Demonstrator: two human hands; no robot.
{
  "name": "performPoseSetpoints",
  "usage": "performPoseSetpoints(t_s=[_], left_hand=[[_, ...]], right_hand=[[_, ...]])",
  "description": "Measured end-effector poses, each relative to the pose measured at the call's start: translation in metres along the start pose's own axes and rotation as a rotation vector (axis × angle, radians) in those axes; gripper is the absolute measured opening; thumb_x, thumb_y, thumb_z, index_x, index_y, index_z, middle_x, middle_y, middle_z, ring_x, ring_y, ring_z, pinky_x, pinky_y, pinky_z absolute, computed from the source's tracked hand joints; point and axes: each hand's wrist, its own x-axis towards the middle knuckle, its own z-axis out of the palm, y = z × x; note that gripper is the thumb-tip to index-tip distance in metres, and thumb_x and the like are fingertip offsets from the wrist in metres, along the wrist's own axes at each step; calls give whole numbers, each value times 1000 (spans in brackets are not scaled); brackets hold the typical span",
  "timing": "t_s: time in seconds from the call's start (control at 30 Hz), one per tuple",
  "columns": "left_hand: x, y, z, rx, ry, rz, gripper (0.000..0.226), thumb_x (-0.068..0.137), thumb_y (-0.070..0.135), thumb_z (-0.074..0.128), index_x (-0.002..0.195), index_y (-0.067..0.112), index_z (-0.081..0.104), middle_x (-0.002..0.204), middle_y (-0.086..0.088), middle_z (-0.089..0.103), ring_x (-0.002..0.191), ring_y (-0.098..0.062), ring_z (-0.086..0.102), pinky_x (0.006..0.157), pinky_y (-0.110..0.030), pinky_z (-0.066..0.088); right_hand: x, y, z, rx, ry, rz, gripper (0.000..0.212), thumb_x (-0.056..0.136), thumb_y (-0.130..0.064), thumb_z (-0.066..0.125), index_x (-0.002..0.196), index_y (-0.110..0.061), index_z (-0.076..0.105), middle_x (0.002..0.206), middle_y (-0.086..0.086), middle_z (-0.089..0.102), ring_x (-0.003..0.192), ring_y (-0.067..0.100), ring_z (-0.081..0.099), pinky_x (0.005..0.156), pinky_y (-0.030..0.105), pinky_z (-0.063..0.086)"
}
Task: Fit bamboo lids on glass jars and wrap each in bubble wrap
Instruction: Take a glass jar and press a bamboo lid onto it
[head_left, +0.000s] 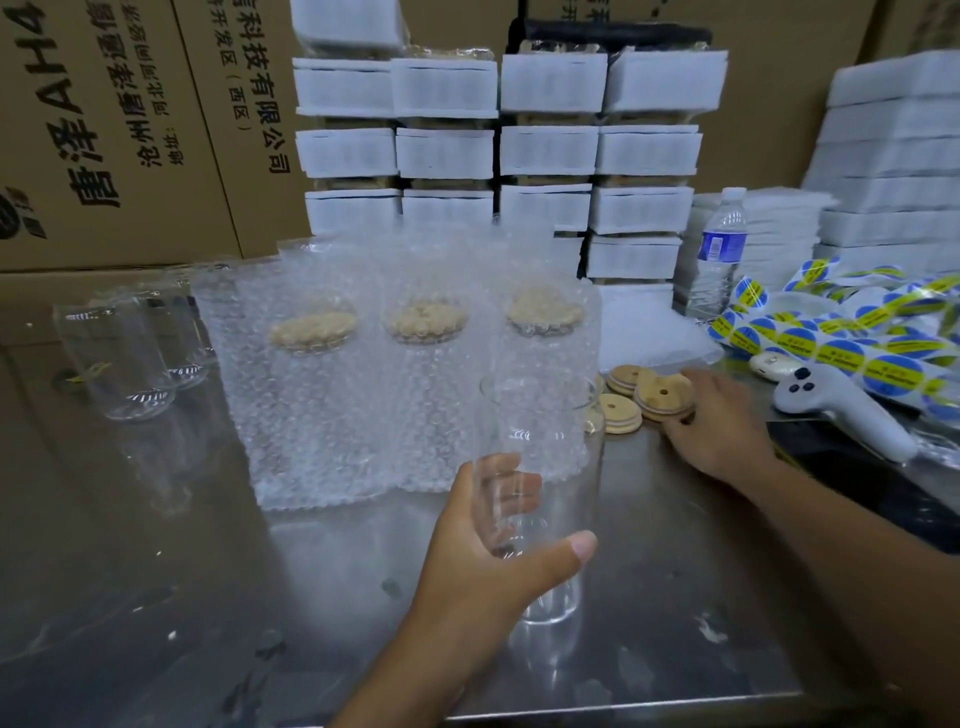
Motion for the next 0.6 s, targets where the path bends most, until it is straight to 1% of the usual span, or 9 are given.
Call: performPoseSetpoints(t_s=[0.1,0.17,0.23,0.3,0.37,0.43,0.5,0.6], left_hand=[[1,0,1,16,-12,8,67,42,49,83,103,50,56,106,21,66,104,0,62,76,-19,50],[3,0,1,24,-9,9,62,42,50,83,98,55,56,106,21,66,104,0,63,79,-22,49],[4,-1,1,22,-1,5,62,42,50,83,97,55,56,106,22,66,104,0,63,83,-25,49],[5,-2,1,13,5,-1,65,41,50,83,101,49,57,105,23,66,103,1,63,84,-26,50],[5,-2,1,4,9,-5,71,40,50,83,105,43,56,104,23,66,103,1,63,82,-23,50],[5,-2,1,3,11,-10,76,39,50,82,108,38,54,103,24,66,102,1,63,81,-22,49],[5,-1,1,8,13,-12,77,39,51,82,109,37,53,101,24,66,100,2,63,81,-22,49],[4,0,0,4,11,-17,77,39,52,82,109,38,53,101,26,65,100,3,63,79,-18,50]], right_hand=[[6,-2,10,-122,-26,10,64,90,-41,54,145,-17,32,149,11,35,138,32,27,111,49,26],[11,-5,13,-169,-43,16,66,92,-47,50,147,-21,26,153,8,30,141,30,22,112,52,21],[15,-10,14,-171,-90,26,65,93,-49,46,148,-23,24,154,6,27,142,30,19,113,55,17],[16,-14,15,-149,-116,49,61,93,-48,45,146,-23,28,152,6,30,141,30,21,112,56,16],[13,-15,16,-141,-86,67,58,93,-48,47,143,-21,35,148,10,35,138,31,25,112,53,18],[9,-17,15,-148,-28,75,58,92,-49,50,140,-19,39,143,15,40,134,34,29,110,48,23],[4,-19,13,-151,44,82,60,89,-50,56,135,-15,43,137,18,45,129,35,33,105,43,28],[-4,-23,10,-77,140,93,62,86,-45,62,133,-10,44,132,22,47,125,38,38,101,43,31]])
